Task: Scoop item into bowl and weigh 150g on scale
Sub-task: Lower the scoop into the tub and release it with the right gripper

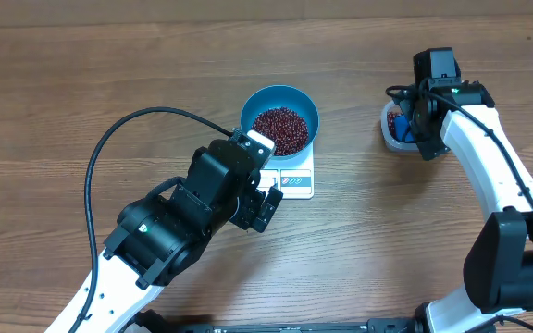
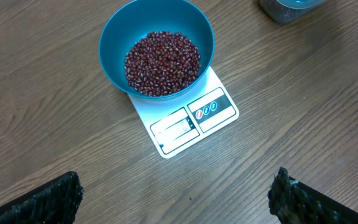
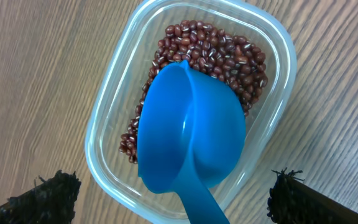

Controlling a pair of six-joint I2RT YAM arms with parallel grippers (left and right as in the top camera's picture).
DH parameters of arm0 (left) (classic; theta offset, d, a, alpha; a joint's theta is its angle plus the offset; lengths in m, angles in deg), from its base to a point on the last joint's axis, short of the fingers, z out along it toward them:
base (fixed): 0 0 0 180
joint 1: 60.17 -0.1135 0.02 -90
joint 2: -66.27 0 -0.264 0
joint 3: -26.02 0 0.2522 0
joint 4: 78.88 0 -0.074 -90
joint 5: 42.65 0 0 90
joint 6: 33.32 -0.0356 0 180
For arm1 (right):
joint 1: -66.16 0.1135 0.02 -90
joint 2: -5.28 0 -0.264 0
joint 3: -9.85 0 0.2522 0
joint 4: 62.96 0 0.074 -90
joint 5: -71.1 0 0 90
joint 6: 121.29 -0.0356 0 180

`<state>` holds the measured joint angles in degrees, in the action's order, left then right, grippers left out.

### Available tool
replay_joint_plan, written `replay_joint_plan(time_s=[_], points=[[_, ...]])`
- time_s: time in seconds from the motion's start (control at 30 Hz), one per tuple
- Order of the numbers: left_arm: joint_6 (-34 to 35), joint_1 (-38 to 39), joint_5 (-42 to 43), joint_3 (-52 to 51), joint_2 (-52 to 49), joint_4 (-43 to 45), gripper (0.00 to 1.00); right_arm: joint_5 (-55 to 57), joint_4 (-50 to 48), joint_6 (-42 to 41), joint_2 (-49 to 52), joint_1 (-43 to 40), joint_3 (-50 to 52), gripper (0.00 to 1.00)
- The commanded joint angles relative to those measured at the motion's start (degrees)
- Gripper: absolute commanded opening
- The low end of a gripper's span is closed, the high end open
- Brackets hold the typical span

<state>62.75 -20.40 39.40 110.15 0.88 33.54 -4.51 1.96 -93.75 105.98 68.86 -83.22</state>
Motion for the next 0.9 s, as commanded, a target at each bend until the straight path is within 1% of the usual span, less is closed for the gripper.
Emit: replay_joint_plan(time_s=[0.0,0.23,0.37,0.6,0.77,0.87], points=[[0.81,-0.09,0.70,-0.63,-0.24,0.09,1.00,1.66,0.13,2.36,-4.52,-0.20,-1.07,1.00],[0.81,-0.09,0.70,-0.63,-0.24,0.09,1.00,6.05,-0.09,2.38,-10.21,-0.20,-1.36,1.00],[0.81,-0.09,0.70,-0.63,-0.24,0.09,1.00,6.54,1.29,2.97,-11.13,-0.20,-1.36,1.00],[0.81,-0.09,0.70,-0.63,-0.24,0.09,0.99,6.45,14.23,2.95,-11.13,-0.20,-1.33,1.00],[0.81,-0.09,0.70,-0.63,-0.24,0.09,1.00,5.81,27.06,2.95,-11.13,-0.20,-1.33,1.00],[0.79,-0.09,0.70,-0.63,-0.24,0.11,1.00,4.48,31.85,2.95,-11.13,-0.20,-1.33,1.00]])
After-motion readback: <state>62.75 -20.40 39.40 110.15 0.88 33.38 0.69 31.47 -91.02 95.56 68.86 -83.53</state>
